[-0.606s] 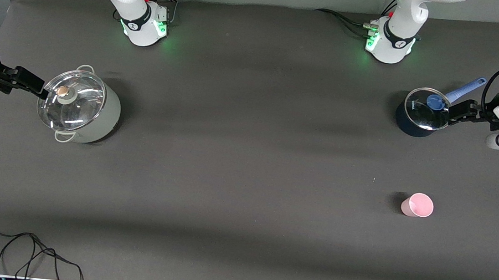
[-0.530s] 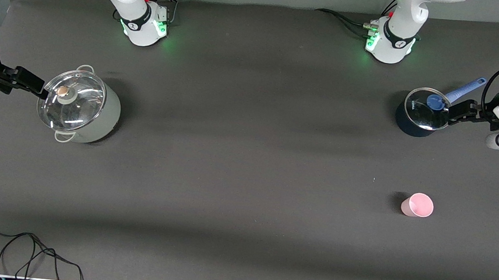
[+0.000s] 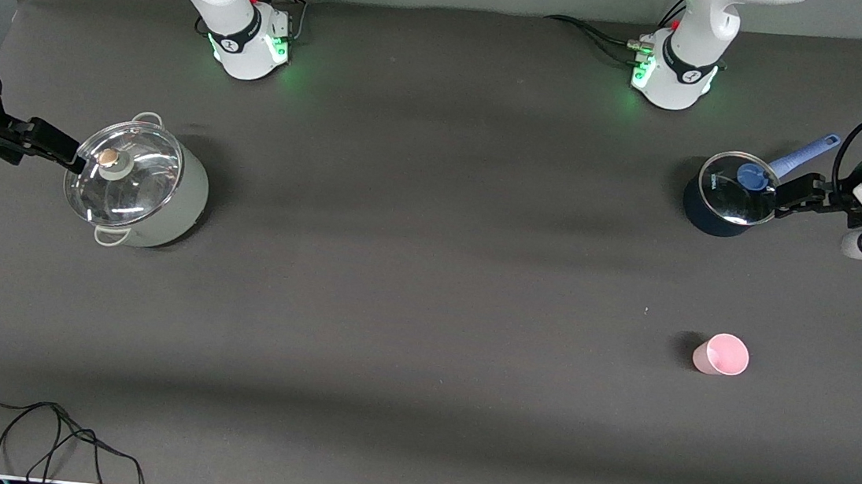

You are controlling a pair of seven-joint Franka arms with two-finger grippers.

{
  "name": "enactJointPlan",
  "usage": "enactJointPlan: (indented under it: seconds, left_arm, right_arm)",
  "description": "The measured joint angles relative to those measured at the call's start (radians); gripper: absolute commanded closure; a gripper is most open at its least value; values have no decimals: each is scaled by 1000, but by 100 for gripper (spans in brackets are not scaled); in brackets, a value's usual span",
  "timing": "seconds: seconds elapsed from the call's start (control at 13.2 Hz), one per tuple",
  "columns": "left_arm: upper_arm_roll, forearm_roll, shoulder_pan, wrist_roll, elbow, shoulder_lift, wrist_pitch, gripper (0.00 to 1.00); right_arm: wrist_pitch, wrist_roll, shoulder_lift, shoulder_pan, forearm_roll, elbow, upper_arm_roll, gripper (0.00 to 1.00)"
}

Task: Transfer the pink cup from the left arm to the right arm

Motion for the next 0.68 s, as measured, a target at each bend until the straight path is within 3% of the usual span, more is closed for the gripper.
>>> enactJointPlan:
  seconds: [0.38, 0.68]
  left_arm:
    - [12, 6, 13, 386, 113, 78, 16, 0]
    - [20, -96, 137, 749, 178, 177, 96, 0]
  right_arm:
    - [-2, 0, 2, 1, 0, 0, 1, 0]
    - [-2, 0, 3, 1, 0, -1, 2, 0]
